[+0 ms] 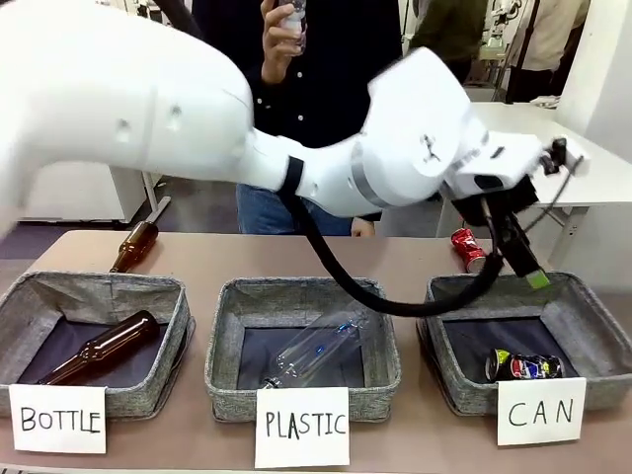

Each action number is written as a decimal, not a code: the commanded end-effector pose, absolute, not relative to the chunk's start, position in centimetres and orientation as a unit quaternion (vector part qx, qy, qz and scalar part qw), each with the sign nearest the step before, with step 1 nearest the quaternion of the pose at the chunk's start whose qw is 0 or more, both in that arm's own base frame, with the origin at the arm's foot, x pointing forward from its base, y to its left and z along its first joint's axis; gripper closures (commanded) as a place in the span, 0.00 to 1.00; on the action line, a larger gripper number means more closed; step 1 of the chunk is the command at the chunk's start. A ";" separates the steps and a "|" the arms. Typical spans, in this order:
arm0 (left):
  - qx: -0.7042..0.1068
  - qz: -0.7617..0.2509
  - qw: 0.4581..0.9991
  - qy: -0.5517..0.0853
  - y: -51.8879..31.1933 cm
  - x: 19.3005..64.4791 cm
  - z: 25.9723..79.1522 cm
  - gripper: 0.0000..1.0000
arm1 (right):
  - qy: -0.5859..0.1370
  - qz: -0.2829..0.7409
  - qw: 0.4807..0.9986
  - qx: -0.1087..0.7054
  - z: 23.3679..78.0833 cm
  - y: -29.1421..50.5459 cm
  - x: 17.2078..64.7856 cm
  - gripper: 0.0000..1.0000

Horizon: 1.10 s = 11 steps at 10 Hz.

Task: Sort the can waste into the basket.
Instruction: Pick up the can waste from the table and place it in the right Fabric basket.

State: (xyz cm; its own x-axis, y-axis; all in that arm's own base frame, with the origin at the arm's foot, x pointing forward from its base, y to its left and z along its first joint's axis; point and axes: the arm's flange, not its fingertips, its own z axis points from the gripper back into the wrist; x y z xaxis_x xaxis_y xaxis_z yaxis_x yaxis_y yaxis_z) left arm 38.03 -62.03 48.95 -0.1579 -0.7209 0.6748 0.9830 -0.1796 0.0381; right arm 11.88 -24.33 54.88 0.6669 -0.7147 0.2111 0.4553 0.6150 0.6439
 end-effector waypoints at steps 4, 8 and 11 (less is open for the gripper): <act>-0.206 -0.590 0.725 -0.288 -37.6 33.2 59.0 0.00 | -0.240 -0.202 0.890 0.329 58.5 -16.1 20.6 0.00; -0.269 -0.367 0.826 -0.332 -20.6 36.5 59.8 0.00 | -0.202 -0.111 0.897 0.377 56.7 -3.1 25.5 0.00; -0.473 -0.219 0.796 -0.307 -8.8 37.1 56.6 0.00 | -0.128 -0.171 0.855 0.473 54.2 2.0 27.9 0.00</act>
State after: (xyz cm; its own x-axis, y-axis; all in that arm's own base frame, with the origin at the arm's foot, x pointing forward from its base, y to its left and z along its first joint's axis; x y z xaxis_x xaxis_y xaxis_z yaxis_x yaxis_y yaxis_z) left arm 38.02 -10.26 57.61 0.6777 -0.1811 0.7127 0.6886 0.4963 -0.5286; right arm 27.89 0.99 56.75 0.9283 -0.3446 0.1395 0.1016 0.5961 0.7965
